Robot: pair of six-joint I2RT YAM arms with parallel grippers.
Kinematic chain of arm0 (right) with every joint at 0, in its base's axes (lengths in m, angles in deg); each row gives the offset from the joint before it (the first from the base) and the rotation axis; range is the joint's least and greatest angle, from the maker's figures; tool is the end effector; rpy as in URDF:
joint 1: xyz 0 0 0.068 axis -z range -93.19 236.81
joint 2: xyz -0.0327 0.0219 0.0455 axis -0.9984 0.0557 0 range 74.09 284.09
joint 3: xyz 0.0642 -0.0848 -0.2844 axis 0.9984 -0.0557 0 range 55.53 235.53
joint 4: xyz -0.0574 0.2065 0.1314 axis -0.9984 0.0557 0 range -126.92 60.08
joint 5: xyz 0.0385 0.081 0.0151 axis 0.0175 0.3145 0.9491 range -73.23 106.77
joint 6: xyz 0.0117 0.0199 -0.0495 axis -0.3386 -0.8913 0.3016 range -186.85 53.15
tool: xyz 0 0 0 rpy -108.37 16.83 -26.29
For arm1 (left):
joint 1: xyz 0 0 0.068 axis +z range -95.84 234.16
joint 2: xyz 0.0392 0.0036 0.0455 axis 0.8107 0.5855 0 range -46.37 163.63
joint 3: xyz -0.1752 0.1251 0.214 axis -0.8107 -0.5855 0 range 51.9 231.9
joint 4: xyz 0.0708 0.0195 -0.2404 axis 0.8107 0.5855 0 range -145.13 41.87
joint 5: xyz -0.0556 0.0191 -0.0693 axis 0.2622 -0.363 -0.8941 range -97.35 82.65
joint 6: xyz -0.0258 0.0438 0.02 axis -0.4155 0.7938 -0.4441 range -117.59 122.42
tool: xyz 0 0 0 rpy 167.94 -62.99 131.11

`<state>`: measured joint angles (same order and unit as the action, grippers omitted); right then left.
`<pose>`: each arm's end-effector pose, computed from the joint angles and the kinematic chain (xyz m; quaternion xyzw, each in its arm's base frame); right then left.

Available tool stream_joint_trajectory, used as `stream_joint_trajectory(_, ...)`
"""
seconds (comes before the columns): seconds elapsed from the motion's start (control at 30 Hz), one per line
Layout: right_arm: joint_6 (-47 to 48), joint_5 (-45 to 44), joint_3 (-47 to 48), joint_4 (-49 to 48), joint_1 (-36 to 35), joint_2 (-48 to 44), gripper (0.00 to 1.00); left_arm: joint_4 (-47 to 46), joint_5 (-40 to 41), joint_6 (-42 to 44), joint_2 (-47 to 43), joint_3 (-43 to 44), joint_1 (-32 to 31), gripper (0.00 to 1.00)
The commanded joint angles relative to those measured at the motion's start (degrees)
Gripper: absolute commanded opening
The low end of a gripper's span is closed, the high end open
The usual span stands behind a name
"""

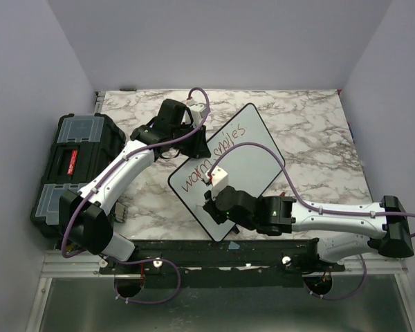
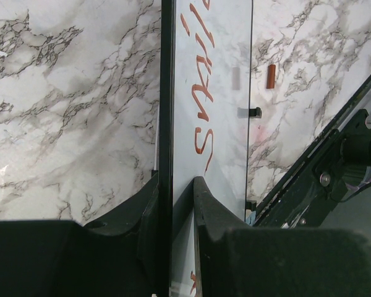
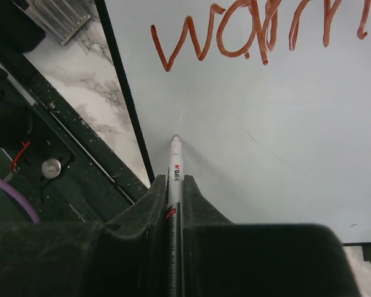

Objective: Write a sentence on the whiteboard

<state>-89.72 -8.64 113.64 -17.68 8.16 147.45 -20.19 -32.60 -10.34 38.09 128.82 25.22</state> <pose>0.0677 0.2571 0.3324 -0.3133 0.8109 0.2288 0.4381 0.2642 -0.1639 0.3641 0.2129 0.8718 -0.3268 0.2963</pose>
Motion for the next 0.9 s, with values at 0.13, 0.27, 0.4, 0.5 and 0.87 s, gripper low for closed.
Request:
stream_joint_trajectory(0.13, 1.0, -1.8, 2.7, -4.5, -0.6, 0.4, 0.01, 2.7, 4.6, 4.2, 1.2, -0.3, -0.1, 0.00)
stream_joint_trajectory(0.27, 1.2, -3.0, 2.5, -5.5, -0.6, 0.1, 0.01, 2.6, 4.5, 4.2, 1.2, -0.2, -0.1, 0.00)
stream_joint_trajectory(0.4, 1.1, -5.0, 2.2, -5.8, -0.6, 0.6, 0.01, 2.6, 4.4, 4.2, 1.2, -0.3, -0.1, 0.00)
stream_joint_trajectory(0.5, 0.9, -5.5, 1.6, -5.8, -0.6, 1.0, 0.01, 2.6, 4.4, 4.2, 1.1, -0.3, -0.2, 0.00)
stream_joint_trajectory(0.87, 0.3, -4.7, 0.0, -3.0, -0.6, 1.9, 0.01, 2.6, 4.3, 4.2, 1.1, -0.4, -0.1, 0.00)
